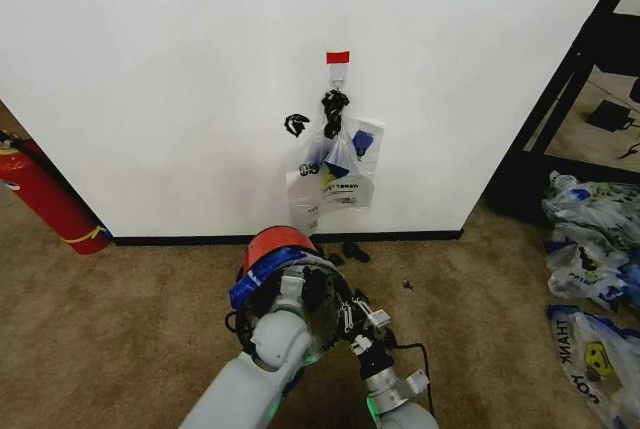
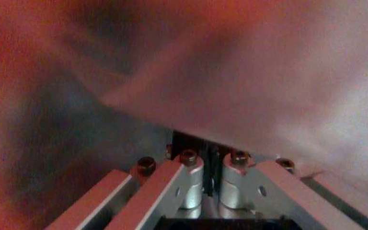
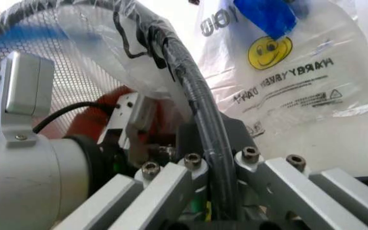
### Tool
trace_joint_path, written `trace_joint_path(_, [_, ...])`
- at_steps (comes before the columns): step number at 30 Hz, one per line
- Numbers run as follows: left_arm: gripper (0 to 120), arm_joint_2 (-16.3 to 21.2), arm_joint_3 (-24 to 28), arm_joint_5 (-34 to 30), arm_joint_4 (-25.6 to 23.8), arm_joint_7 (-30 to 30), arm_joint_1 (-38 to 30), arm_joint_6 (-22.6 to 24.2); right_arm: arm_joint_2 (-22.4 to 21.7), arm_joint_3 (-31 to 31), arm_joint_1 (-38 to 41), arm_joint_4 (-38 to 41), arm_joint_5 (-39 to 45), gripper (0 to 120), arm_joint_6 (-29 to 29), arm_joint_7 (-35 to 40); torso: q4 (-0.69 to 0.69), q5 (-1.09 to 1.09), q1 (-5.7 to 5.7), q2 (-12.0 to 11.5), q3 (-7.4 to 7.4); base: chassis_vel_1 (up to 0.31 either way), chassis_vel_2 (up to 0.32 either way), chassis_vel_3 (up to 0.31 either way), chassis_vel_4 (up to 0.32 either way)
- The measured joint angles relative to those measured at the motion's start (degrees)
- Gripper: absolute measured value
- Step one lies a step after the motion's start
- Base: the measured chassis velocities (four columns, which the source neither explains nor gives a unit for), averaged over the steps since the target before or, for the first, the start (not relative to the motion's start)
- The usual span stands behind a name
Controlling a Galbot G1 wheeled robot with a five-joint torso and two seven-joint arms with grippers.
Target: Pick up the garbage bag from the wall and place it over the trash bin.
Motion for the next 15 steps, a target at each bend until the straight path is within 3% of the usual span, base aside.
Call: trace_joint_path(15, [0, 1.2, 1.0, 0.9, -2.9, 2.6, 5.1, -0.4, 1.1, -1.4, 0.2, 0.9, 7.1, 0, -1.1, 1.6, 0.00, 0.00, 0.00, 0.0, 0.00, 0.000, 0.000, 0.000, 0.000])
